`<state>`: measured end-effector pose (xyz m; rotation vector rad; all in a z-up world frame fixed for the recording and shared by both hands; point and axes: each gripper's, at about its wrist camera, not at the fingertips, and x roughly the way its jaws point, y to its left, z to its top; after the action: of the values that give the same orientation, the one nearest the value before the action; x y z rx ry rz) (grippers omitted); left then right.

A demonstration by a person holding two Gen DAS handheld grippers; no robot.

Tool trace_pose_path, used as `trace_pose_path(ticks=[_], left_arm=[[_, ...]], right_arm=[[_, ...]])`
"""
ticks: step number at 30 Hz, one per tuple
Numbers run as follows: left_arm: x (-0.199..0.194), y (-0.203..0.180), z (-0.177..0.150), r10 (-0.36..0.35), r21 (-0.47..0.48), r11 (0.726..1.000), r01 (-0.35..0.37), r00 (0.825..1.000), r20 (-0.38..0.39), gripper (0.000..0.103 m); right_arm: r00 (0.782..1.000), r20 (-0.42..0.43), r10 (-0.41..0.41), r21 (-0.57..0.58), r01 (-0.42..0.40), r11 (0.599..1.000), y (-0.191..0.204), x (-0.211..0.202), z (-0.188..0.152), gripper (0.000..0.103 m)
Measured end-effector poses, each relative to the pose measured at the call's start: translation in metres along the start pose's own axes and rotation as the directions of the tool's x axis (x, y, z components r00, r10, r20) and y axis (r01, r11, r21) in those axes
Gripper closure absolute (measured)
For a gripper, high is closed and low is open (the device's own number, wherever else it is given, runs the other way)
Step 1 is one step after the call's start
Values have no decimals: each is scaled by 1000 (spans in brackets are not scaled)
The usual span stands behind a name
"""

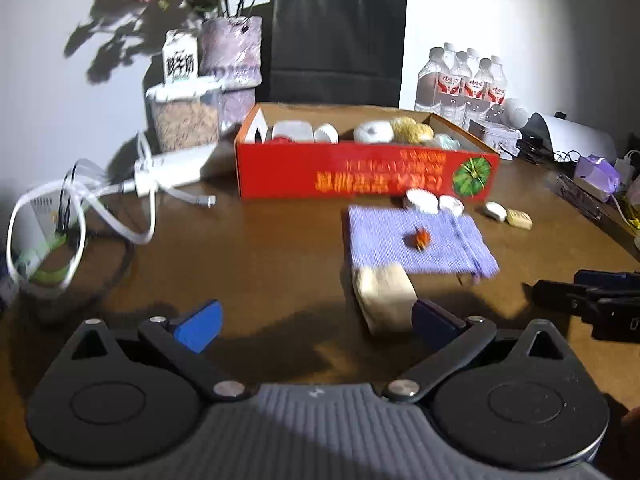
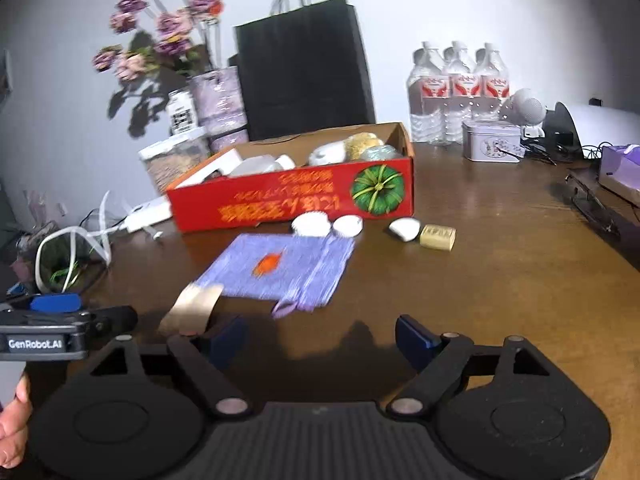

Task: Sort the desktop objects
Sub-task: 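Withdraw both open tools from the box back over the table, then grasp the tan paper pouch with the left tool while the right grasps a white ribbed cap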

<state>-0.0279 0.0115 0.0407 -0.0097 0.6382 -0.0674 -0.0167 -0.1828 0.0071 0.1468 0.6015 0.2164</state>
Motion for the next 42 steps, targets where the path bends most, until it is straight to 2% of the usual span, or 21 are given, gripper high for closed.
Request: trace_pose_path(ticks=[3, 6, 9, 14, 18, 19, 21, 28, 30, 31, 32, 34, 37, 39, 42], left_arm=[[-11, -3, -15, -28, 27, 999, 28, 999, 24, 0], [-10, -6, -22, 24, 61, 998, -26, 999, 25, 0], [-9, -3, -24, 26, 48, 998, -27, 999, 25, 0], [-3, -2, -23, -3, 30, 1000, 2, 1000, 14, 0], [1, -5, -13, -70, 39, 997, 69, 997, 33, 3], [5, -7, -8, -82, 45, 996, 80, 996, 32, 6], [13, -10, -2, -101, 49, 994, 100, 995, 15, 18], [52, -27, 17, -96, 88, 991, 101, 994, -53, 34], [62, -24, 17, -102, 53, 993, 107, 990, -94, 53], [61, -22, 17, -97, 40, 994, 100, 992, -82, 63], [60, -20, 17, -93, 29, 995, 96, 992, -82, 80], [58, -11, 18, -104, -20, 995, 103, 991, -84, 96], [62, 7, 21, -116, -107, 988, 107, 989, -87, 99], [64, 14, 24, -95, -113, 990, 86, 993, -72, 99], [64, 22, 29, -69, -114, 991, 63, 996, -57, 99]], right_arm=[[999, 12, 33, 2, -33, 999, 3, -9, -13, 18], [998, 60, -1, -14, 1, 1000, 4, -14, -20, 16], [999, 50, 6, 28, -7, 1000, -2, -12, -20, 16], [999, 36, 0, 25, -1, 1000, -6, -8, -15, 16], [999, 39, -31, 10, 30, 999, -14, -2, 2, 18], [998, 39, -39, 4, 39, 999, -16, 0, 6, 18], [998, 40, -54, -9, 55, 998, -20, 5, 14, 21], [993, 39, -109, -66, 111, 992, -34, 38, 49, 25], [992, 25, -120, -88, 121, 989, -38, 49, 60, 31], [993, 24, -117, -98, 119, 988, -40, 53, 64, 33], [994, 20, -112, -102, 113, 988, -41, 59, 69, 33], [996, 13, -84, -103, 85, 991, -40, 69, 77, 37], [1000, -13, -20, -133, 18, 991, -25, 94, 89, 44], [999, -43, 9, -169, -16, 985, -12, 118, 96, 46], [996, -87, 2, -214, -21, 977, 7, 153, 102, 49]])
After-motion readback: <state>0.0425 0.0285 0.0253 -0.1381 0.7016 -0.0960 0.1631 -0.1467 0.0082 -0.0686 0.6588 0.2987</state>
